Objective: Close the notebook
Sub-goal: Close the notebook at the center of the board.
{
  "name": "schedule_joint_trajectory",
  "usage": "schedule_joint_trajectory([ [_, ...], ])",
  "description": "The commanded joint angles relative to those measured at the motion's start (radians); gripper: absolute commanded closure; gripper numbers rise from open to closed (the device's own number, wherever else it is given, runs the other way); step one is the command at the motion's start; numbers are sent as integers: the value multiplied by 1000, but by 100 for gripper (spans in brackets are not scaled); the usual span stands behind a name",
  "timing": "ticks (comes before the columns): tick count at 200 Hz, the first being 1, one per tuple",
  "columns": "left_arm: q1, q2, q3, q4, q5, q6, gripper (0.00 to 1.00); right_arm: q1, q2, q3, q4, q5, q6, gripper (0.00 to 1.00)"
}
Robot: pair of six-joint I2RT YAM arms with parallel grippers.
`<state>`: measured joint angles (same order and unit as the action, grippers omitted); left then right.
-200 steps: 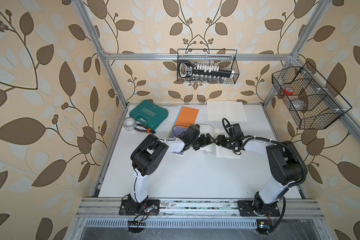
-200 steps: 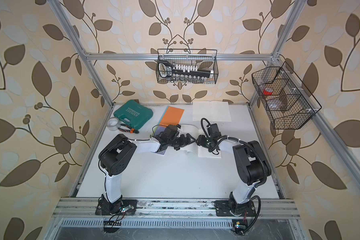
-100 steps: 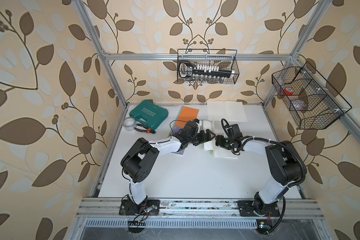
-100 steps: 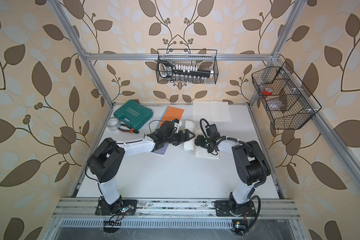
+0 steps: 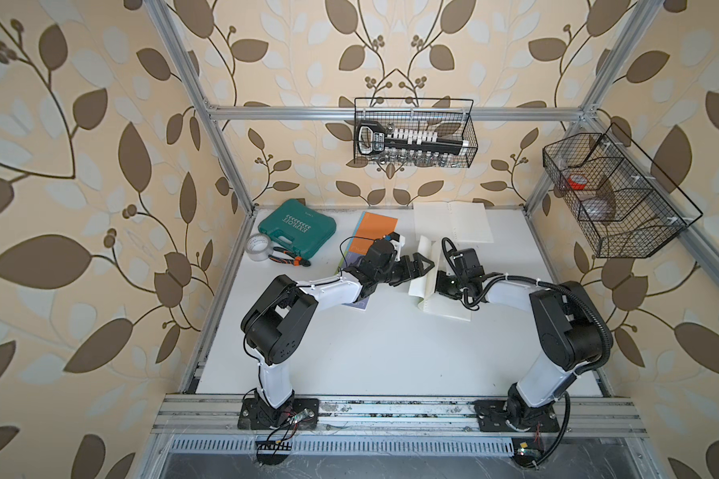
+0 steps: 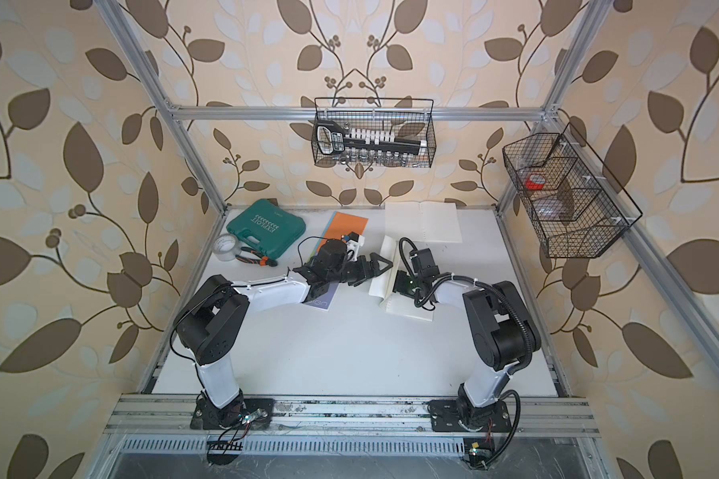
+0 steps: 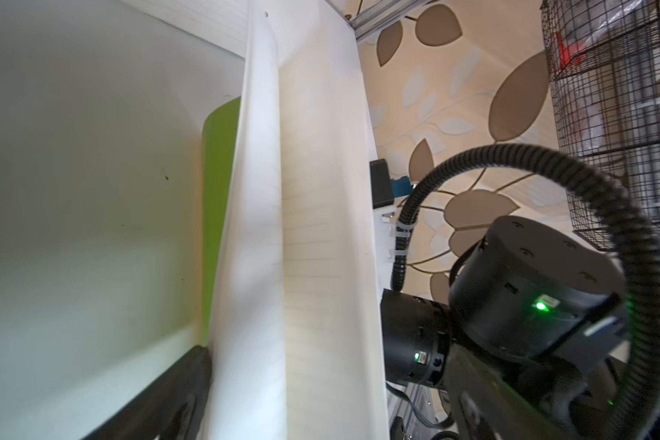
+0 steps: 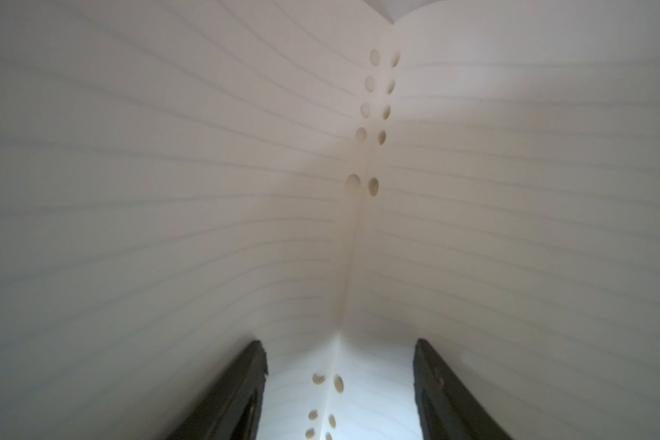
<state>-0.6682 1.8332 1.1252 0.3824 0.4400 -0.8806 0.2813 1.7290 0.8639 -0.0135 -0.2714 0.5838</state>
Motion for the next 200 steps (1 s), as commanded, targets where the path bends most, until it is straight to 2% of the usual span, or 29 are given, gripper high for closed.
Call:
schedule_joint_trajectory([
  [1,-19,-35,-1,75,65,-27,3,32,25,-51,-115,-63,13,37],
  [84,-33,-51,-28,163,112,-106,4,-39,-62,-118,-23,-139,56,36],
  [149,-49,-25,-45,244,138,-164,4,-108,-191,-184,13,-178,83,36],
  [200,-74,-22,-20,212,144,-151,4,-187,-332,-227,6,-233,113,32],
])
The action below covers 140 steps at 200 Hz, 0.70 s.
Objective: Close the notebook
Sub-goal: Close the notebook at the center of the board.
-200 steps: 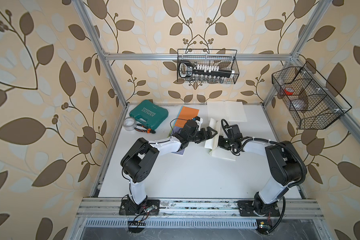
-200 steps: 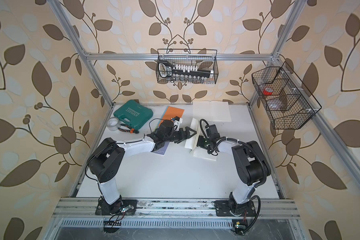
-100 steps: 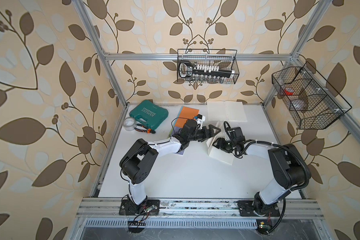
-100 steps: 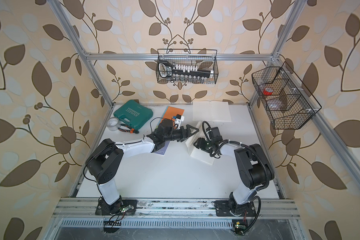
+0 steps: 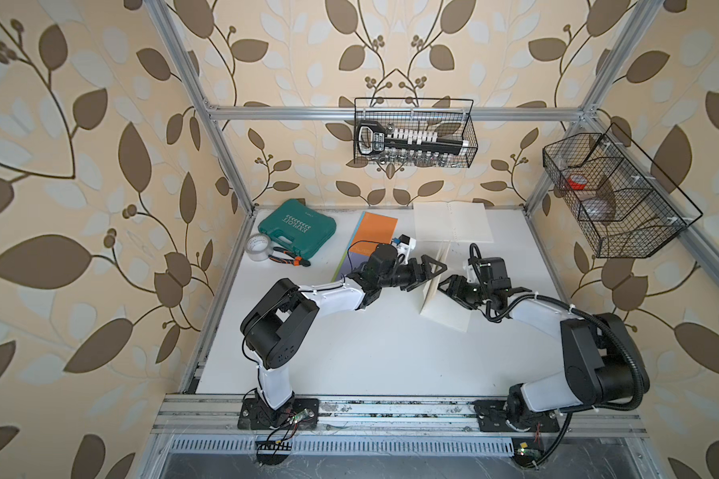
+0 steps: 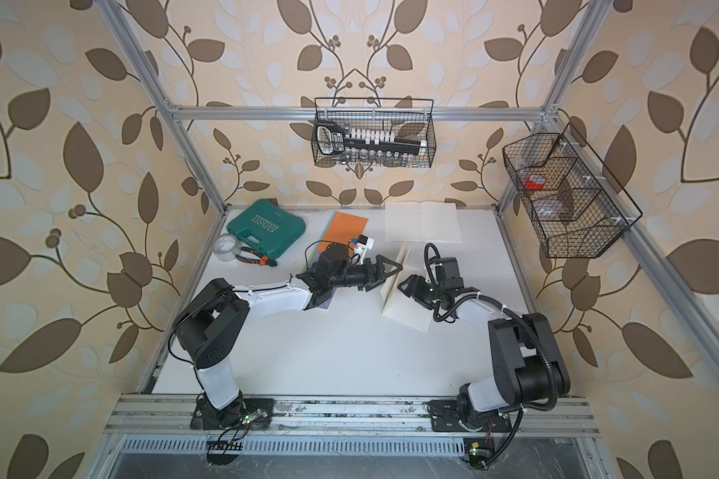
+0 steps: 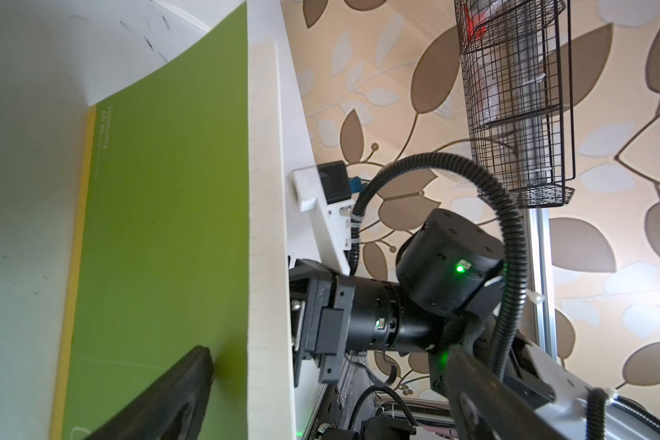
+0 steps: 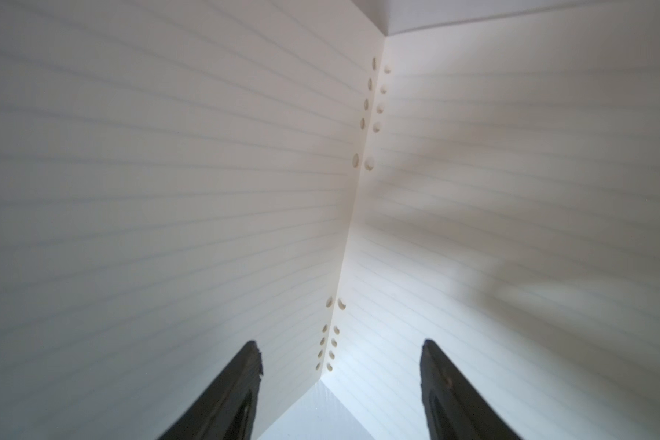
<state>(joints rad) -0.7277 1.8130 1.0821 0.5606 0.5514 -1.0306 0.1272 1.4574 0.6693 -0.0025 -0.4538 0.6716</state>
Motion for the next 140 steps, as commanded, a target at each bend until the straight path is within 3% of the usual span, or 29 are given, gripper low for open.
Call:
schedule_joint_trajectory([
  [1,-16,-2,23,34,33,-2,4,-35,-64,-34,-3,-54,26,32],
  [37,-24,6,16,57,36,-19,4,-81,-135,-93,105,-174,98,25],
  [69,-33,11,12,70,36,-29,4,-91,-142,-147,271,-269,209,25],
  [104,-46,9,-3,86,36,-40,4,-100,-222,-183,337,-270,287,23],
  [140,-69,13,-12,107,37,-55,4,-109,-269,-175,293,-260,284,23],
])
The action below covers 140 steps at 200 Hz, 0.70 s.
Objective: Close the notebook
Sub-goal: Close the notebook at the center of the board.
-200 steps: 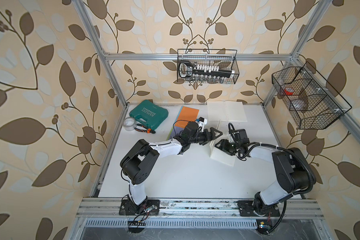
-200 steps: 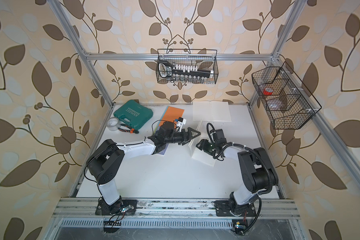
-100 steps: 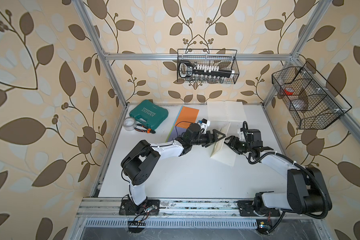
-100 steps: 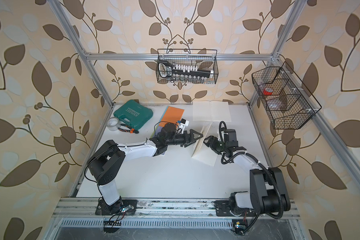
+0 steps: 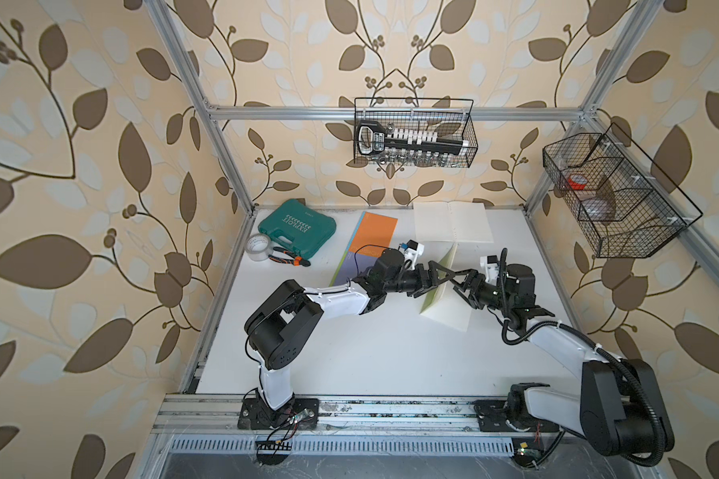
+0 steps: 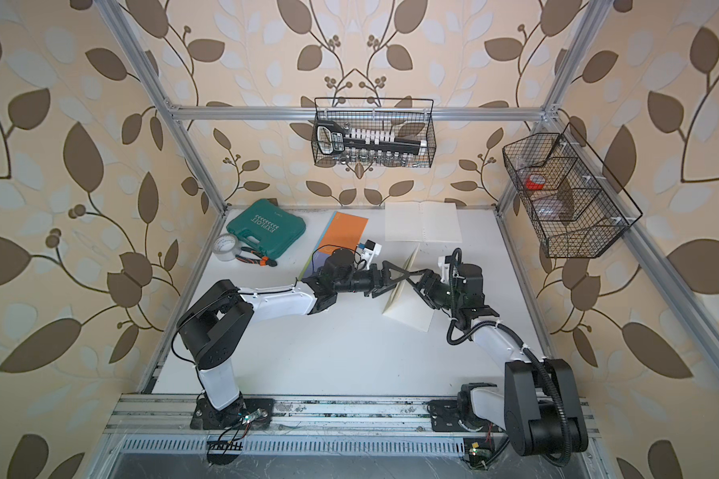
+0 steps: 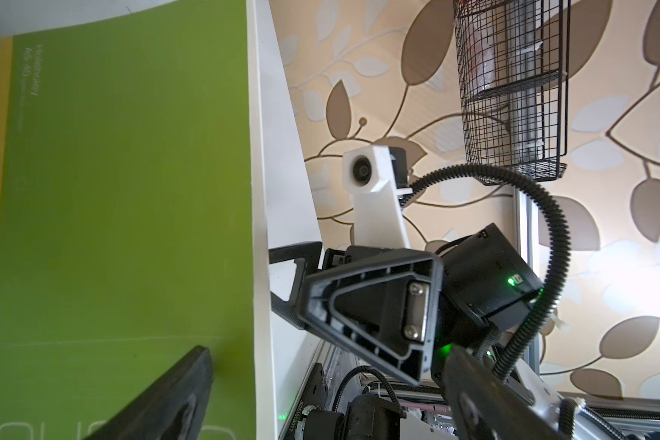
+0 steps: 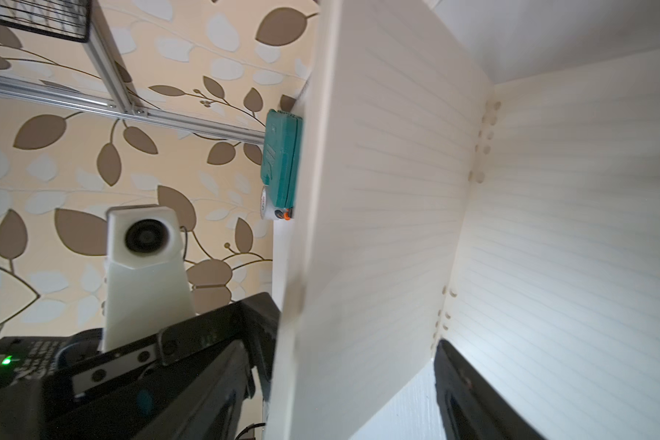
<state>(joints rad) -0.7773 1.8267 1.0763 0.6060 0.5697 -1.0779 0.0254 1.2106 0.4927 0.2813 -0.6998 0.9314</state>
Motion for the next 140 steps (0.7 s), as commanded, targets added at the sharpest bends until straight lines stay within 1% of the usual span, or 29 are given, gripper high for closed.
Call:
schedule_joint_trajectory([
  [1,-20,-1,-6,62,19,-8,4,-8,-23,1,7,-12,23,23],
  [18,-31,3,-6,62,19,-10,4,-7,-23,13,-79,38,-18,24],
  [22,-33,4,-7,64,19,-11,4,-7,-20,17,-105,54,-23,26],
  [31,-37,3,-12,66,16,-11,4,-8,-11,29,-180,110,-83,29],
  [51,-37,-1,-23,74,12,-15,4,-8,7,39,-303,218,-153,42],
  [75,-37,-9,-29,51,6,1,4,-10,5,25,-359,304,-177,48],
  [89,-37,-7,-33,49,4,4,4,-13,13,21,-376,323,-187,49],
  [105,-37,-7,-41,45,1,9,4,-15,26,27,-418,378,-199,48],
  [114,-36,-7,-45,36,-2,13,4,-20,30,31,-446,412,-206,46],
  [127,-35,-13,-52,17,-8,25,4,-25,30,43,-499,486,-217,40],
  [140,-33,-20,-59,-8,-20,43,4,-32,23,54,-534,542,-231,39],
])
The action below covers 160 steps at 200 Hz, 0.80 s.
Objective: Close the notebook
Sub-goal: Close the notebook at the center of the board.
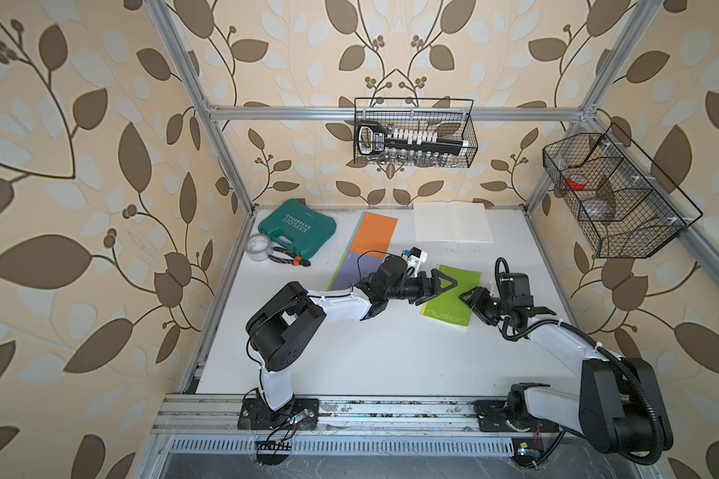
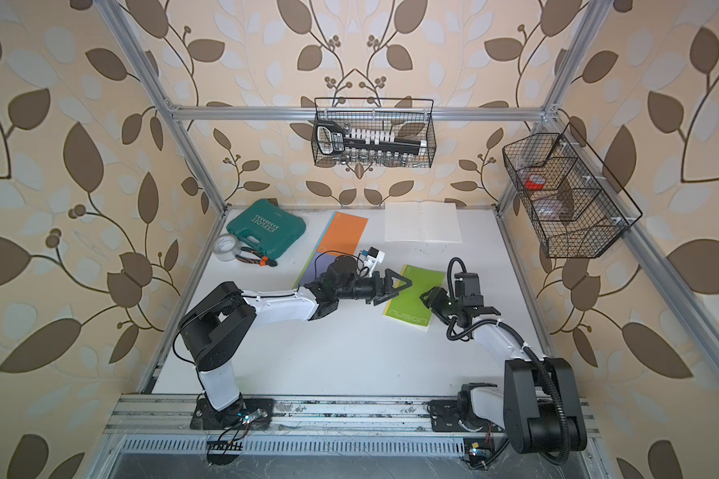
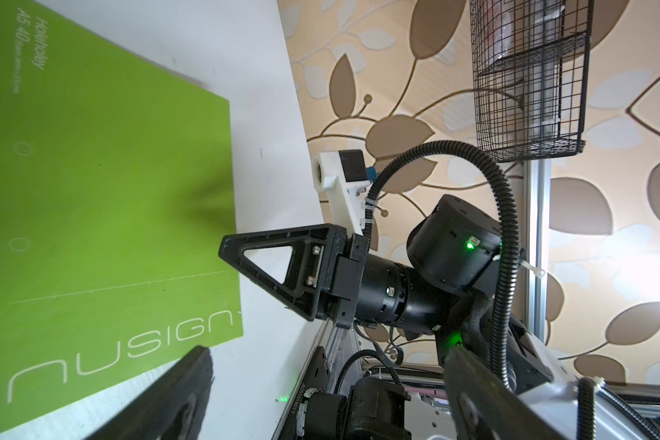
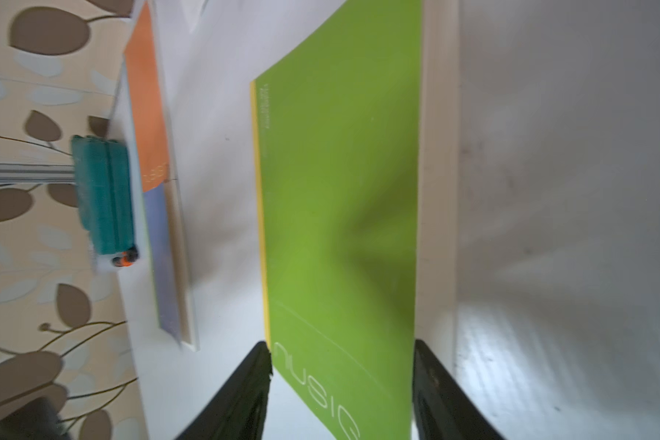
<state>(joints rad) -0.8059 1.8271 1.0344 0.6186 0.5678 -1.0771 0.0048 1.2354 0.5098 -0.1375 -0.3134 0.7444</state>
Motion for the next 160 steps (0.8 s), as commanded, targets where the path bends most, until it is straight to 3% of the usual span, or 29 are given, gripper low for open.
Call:
schedule_joint_trajectory([
  [1,-4,-20,-17,-22,-18,43,4,-12,-2,37,-115,160,-44,39],
  [76,59,-89,-92,-94,-47,87,4,-41,161,115,-57,188,-97,51],
  [160,202,-243,-198,-191,-72,122,4,-45,424,235,17,44,-130,70],
])
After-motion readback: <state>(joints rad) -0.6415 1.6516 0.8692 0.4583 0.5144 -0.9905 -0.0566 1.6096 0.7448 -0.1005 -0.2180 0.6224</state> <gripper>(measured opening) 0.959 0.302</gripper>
